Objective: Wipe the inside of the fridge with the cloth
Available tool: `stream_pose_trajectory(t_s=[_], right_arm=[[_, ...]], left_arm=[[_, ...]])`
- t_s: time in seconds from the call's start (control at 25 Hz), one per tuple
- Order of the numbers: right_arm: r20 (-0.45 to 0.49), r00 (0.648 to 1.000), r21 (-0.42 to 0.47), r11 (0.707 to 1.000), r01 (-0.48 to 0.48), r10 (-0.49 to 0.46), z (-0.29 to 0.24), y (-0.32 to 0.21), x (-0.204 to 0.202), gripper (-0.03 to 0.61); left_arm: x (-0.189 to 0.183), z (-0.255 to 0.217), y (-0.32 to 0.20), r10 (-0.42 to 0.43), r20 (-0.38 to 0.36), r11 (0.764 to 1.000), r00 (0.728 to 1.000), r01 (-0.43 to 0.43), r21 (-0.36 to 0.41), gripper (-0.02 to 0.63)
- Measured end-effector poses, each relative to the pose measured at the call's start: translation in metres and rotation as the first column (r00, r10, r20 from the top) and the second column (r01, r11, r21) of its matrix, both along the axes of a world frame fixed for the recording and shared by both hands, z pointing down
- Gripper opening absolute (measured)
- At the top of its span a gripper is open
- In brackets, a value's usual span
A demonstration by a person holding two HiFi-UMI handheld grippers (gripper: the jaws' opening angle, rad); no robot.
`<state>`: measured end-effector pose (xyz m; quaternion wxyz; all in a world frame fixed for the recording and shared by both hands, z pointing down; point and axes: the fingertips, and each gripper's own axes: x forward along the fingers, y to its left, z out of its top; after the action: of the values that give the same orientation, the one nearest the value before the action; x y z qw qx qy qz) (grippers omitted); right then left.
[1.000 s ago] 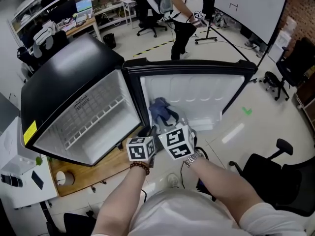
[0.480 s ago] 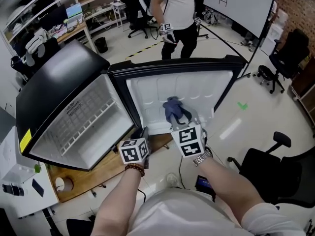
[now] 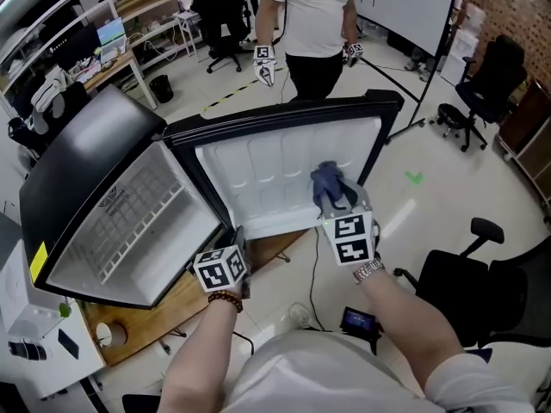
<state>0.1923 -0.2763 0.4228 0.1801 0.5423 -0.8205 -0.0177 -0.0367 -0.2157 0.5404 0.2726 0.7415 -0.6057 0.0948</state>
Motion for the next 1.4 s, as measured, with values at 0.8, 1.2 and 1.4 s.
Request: stream_pose_trajectory(t_s=[0.8, 1.2, 1.4], right_arm=[[0.0, 0.995, 0.004, 0.995, -0.102, 0.102, 0.0, 0.002, 0.064, 0.112], [0.003, 0.991, -0.004, 0.991, 0.134, -0.134, 0.009, 0.038, -0.042, 0.112], [-0.013, 0.962, -0.018, 0.962, 0.274, -0.274, 0.022, 0.053, -0.113, 0.112]], left_arm=[[0.002, -0.001, 0.004, -0.008, -0.006, 1.0, 1.0, 0.008, 0.0, 0.089], [0.001, 0.005, 0.023, 0.038, 0.02, 0.999, 0.999, -0.037, -0.018, 0.086], [0.0, 0.006, 0.037, 0.061, 0.034, 0.998, 0.998, -0.06, -0.024, 0.086]])
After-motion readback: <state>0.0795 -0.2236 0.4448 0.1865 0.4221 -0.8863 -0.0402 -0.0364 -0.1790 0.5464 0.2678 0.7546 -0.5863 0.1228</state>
